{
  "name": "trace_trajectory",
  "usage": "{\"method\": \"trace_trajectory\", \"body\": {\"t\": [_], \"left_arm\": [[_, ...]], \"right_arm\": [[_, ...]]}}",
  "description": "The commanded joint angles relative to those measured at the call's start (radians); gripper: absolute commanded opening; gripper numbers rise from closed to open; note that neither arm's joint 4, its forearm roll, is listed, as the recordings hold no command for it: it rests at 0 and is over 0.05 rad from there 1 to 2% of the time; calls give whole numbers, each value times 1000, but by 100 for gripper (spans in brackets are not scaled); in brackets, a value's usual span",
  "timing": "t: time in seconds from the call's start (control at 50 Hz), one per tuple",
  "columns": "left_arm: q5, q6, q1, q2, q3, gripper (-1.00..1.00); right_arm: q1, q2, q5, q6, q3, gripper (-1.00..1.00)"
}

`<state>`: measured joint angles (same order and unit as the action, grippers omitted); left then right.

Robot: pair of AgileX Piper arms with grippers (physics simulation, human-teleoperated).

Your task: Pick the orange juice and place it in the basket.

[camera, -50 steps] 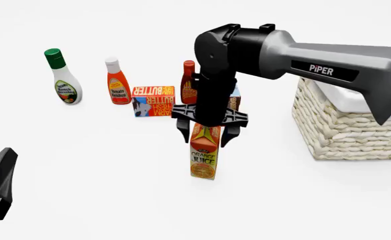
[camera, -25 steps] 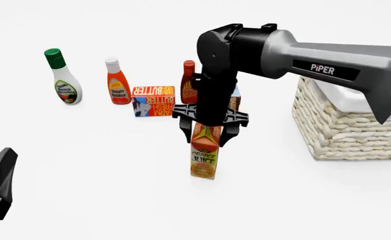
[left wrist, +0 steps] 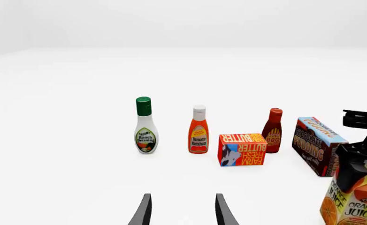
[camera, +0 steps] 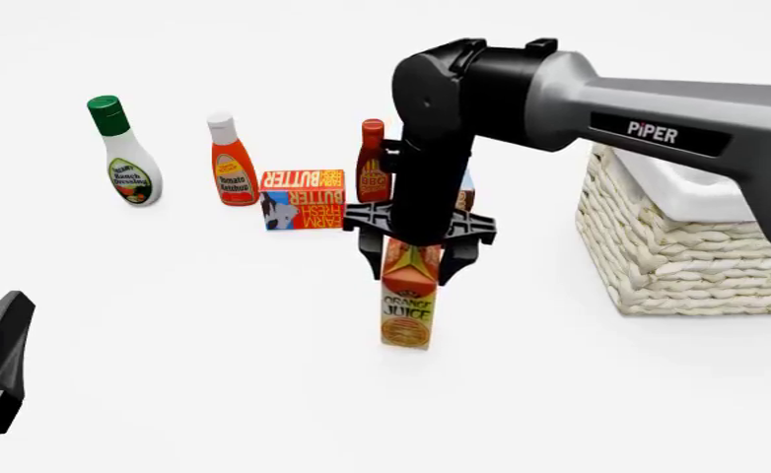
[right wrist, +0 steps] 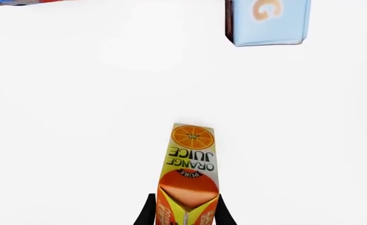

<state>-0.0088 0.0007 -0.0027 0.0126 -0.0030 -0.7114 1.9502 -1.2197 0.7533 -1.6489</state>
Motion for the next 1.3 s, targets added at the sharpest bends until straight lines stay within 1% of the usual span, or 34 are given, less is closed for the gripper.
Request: {"method": "trace_trajectory", "body": {"t": [0.02,0.08,0.1,0.12,0.2,0.24,0.38,0.48,0.5,0.66,0.7,0.74,0.8,0.82,0.84,0.98,1.0,1.04,1.12,1.14,1.26,1.28,1.3], "left_arm": [[0,0,0,0,0,100],[0,0,0,0,0,100],[0,0,0,0,0,100],[0,0,0,0,0,100],[0,0,0,0,0,100],[0,0,0,0,0,100],[0,0,0,0,0,100],[0,0,0,0,0,100],[0,0,0,0,0,100],[0,0,0,0,0,100],[0,0,0,0,0,100],[0,0,0,0,0,100],[0,0,0,0,0,100],[0,0,0,0,0,100],[0,0,0,0,0,100],[0,0,0,0,0,100],[0,0,0,0,0,100],[0,0,0,0,0,100],[0,0,0,0,0,100],[0,0,0,0,0,100],[0,0,0,0,0,100],[0,0,0,0,0,100],[0,0,0,0,0,100]], "right_arm": [[-27,-28,0,19,-4,-100],[-49,-34,0,35,-17,-100],[-45,-37,0,26,-13,-100],[-52,-40,0,34,-15,-100],[-54,-52,0,20,-9,-100],[-63,-57,0,23,-12,-100],[-64,-82,0,-6,4,-100],[-70,-93,0,-15,7,-100],[-71,-97,0,-28,11,-100],[-77,-116,0,-71,19,-100],[-78,-113,0,-119,6,-100],[-85,-117,0,-125,-8,-100],[-87,-123,0,-135,-1,-100],[-98,-125,0,-131,-6,-100],[-97,-126,0,-146,-4,-100],[-97,-144,0,-159,10,-100],[-89,-147,0,-173,11,-100],[-89,-153,0,-172,17,-100],[-83,-163,0,-192,25,-100],[-75,-165,0,-208,27,-100],[-72,-182,0,-221,37,-100],[-64,-185,0,-243,28,-100],[-68,-186,0,-237,34,-100]]}}
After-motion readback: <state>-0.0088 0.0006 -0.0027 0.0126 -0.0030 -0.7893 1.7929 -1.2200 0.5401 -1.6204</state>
